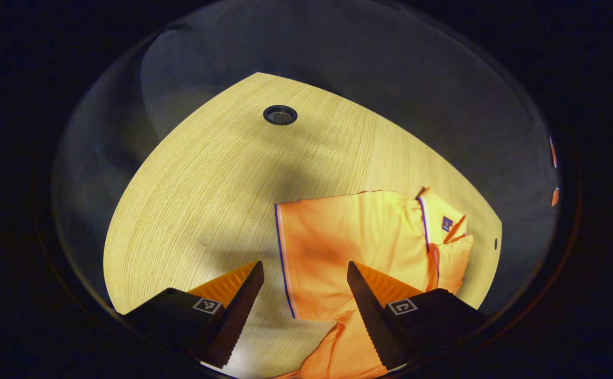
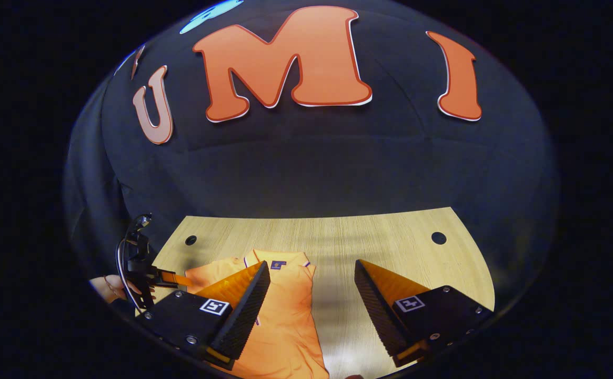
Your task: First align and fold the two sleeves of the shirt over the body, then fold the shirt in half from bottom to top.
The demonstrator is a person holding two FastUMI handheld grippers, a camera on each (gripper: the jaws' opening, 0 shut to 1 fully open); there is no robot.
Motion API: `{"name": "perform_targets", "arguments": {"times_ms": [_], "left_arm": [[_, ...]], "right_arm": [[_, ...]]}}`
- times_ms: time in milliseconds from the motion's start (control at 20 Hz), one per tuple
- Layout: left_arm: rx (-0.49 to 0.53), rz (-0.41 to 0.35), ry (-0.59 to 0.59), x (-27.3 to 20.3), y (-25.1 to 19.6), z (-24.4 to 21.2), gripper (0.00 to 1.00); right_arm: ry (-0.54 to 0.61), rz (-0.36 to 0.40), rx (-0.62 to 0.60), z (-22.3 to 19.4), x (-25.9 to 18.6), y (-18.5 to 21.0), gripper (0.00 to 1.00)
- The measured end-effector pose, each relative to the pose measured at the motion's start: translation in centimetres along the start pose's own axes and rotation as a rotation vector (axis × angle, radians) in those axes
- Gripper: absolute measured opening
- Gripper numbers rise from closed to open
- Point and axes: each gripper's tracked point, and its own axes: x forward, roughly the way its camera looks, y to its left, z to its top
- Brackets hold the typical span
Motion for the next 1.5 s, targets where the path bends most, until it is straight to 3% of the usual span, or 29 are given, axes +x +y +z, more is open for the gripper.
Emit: {"name": "perform_targets", "arguments": {"times_ms": [300, 450, 500, 550, 600, 650, 700, 850, 1100, 1500], "left_arm": [[0.04, 0.102, 0.043, 1.9, 0.5, -0.7, 0.98], [0.095, 0.163, 0.055, 2.1, 1.2, -0.8, 0.92], [0.095, 0.155, 0.048, 2.2, 1.2, -0.4, 0.73], [0.089, 0.151, 0.044, 1.8, 1.1, -0.3, 0.65], [0.081, 0.136, 0.039, 2.1, 0.9, -0.3, 0.41], [0.061, 0.126, 0.027, 2.1, 0.8, -0.2, 0.31], [0.036, 0.123, 0.022, 2.1, 0.8, -0.2, 0.11], [0.022, 0.109, 0.001, 1.3, 0.5, 0.0, 0.11], [0.153, 0.085, -0.107, -3.1, -1.9, 2.3, 0.11], [0.407, -0.007, -0.149, -6.5, -12.4, 0.5, 0.11]], "right_arm": [[0.014, -0.016, 0.013, -0.8, -0.6, -2.4, 0.99], [0.007, -0.023, 0.028, -0.7, -0.6, -3.1, 0.99], [0.001, -0.026, 0.028, -0.7, -0.6, -3.3, 0.99], [-0.003, -0.029, 0.027, -0.7, -0.7, -3.4, 0.99], [-0.009, -0.031, 0.026, -0.5, -0.7, -3.7, 0.99], [-0.014, -0.034, 0.028, -0.4, -0.7, -3.9, 0.99], [-0.017, -0.037, 0.029, -0.4, -0.9, -4.1, 0.99], [-0.028, -0.046, 0.036, -0.4, -1.1, -4.8, 0.99], [-0.06, -0.064, 0.035, -0.3, -1.8, -5.8, 0.99], [-0.068, -0.068, 0.032, -1.2, -2.9, -6.4, 0.99]]}}
